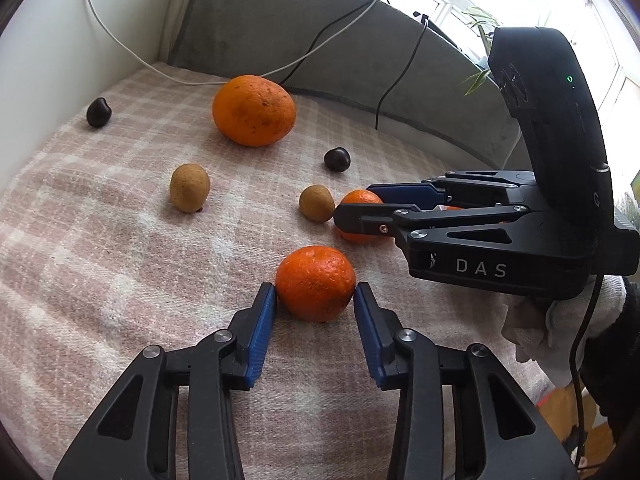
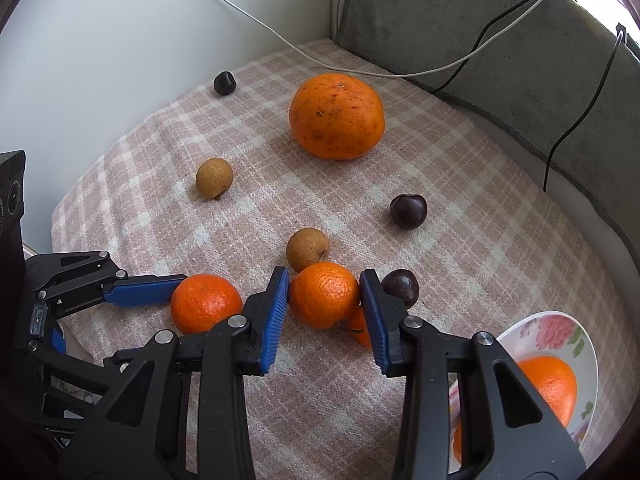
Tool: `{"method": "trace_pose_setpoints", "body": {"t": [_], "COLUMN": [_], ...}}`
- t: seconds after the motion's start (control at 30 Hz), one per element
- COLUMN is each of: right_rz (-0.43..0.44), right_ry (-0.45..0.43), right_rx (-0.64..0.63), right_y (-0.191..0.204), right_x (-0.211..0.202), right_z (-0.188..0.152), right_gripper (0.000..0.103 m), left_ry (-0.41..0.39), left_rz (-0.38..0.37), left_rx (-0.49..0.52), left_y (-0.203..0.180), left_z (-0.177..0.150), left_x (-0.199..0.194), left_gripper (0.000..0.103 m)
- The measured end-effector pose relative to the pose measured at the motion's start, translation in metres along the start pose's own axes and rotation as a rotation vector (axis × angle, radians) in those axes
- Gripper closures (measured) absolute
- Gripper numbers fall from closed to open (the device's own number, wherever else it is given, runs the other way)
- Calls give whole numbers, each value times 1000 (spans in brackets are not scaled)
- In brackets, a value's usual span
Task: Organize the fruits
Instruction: 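Close the right gripper around a tangerine and lift it, then carry the tangerine onto the plate beside the large orange and release it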
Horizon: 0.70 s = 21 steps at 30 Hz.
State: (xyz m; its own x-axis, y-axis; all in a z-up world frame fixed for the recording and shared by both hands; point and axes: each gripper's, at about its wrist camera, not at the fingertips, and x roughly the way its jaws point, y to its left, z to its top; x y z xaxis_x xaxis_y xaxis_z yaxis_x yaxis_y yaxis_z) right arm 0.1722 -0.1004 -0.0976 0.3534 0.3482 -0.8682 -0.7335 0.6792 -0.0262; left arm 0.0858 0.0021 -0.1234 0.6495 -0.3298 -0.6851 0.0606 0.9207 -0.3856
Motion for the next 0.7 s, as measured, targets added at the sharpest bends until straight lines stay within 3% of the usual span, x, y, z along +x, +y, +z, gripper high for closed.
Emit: {"method": "trace_pose_setpoints", "body": {"t": [0.7], "right_rz": [21], "right_ry": [-147], "right_rx": [141], "right_y": [-37], "right_x": [-61], "right_z": [-13], "right_gripper": [65], "left_ry": [-26], "left_rz": [8], "left_rx": [6], "left_y": [-8], "left_z": [-7], "left_x": [-16], "left_gripper": [66]}}
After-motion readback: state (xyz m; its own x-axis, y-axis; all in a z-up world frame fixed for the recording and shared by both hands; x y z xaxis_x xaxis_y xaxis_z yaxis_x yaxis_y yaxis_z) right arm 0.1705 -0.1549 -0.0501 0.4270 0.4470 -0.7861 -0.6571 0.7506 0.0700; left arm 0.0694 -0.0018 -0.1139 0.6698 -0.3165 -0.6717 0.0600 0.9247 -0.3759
